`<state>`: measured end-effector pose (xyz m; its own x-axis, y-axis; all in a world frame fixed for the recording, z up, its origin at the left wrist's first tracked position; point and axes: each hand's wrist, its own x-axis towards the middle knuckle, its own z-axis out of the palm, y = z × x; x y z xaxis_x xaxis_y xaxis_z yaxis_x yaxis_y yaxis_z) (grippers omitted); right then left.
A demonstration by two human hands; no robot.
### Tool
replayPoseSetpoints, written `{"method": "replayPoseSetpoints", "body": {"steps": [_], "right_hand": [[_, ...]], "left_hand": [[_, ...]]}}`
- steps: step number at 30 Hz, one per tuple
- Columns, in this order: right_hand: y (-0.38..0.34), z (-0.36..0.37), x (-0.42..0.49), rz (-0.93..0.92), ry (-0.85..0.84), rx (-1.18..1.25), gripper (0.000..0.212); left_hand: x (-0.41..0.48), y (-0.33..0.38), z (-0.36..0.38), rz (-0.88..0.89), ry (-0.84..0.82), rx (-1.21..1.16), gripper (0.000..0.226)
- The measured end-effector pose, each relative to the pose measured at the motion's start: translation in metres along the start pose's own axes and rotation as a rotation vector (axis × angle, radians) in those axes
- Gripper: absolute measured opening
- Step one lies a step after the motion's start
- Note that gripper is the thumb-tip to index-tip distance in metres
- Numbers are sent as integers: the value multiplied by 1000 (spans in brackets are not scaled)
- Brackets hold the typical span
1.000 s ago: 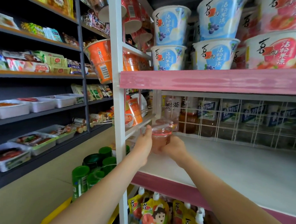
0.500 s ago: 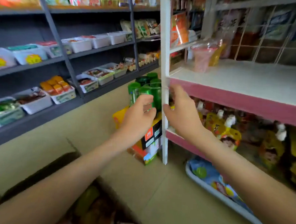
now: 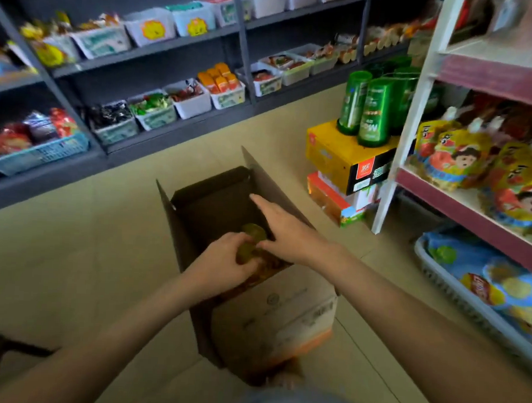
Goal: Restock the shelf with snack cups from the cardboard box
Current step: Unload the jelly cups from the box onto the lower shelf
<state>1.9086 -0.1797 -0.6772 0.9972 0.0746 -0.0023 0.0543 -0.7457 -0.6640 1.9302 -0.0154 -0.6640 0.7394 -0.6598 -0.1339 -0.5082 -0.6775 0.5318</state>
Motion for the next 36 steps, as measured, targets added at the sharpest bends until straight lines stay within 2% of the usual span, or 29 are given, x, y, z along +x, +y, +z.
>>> {"method": "replayPoseSetpoints", "body": {"steps": [3,6,8,11,14,19,22,25,29,32,34,36], "right_hand": [[15,7,-10,93,-125,-36,108],[28,-4,-24,236,-161,23,113],[34,-9,-28,260,-252,-84,115],[37,-9,-18,237,-472,-334,109],[35,-5,-5,252,-616,-480,98],[14,0,23,315,-749,-467,89],[-1,-1,47,355,-833,-472,88],[-2,7,81,298,-728,-533,86],[-4,48,99,51,-489,-430,79],[4,77,89,-51,-513,-450,77],[10,83,79,-42,-570,-461,78],[16,80,68,-20,-537,-443,78]], "left_hand": [[-7,-8,11,-49,-79,39,38],[5,-7,13,-92,-166,15,50],[22,-5,13,-122,-212,30,56],[48,-12,20,-95,-181,89,59],[54,-28,33,-50,-96,122,55],[31,-59,43,31,-100,261,55],[15,-83,39,37,-66,249,57],[0,-109,39,46,-11,183,59],[-18,-130,44,92,-33,90,63],[-21,-128,42,225,-38,143,75],[-18,-122,42,268,-69,178,83],[-13,-118,47,268,-122,196,88]]}}
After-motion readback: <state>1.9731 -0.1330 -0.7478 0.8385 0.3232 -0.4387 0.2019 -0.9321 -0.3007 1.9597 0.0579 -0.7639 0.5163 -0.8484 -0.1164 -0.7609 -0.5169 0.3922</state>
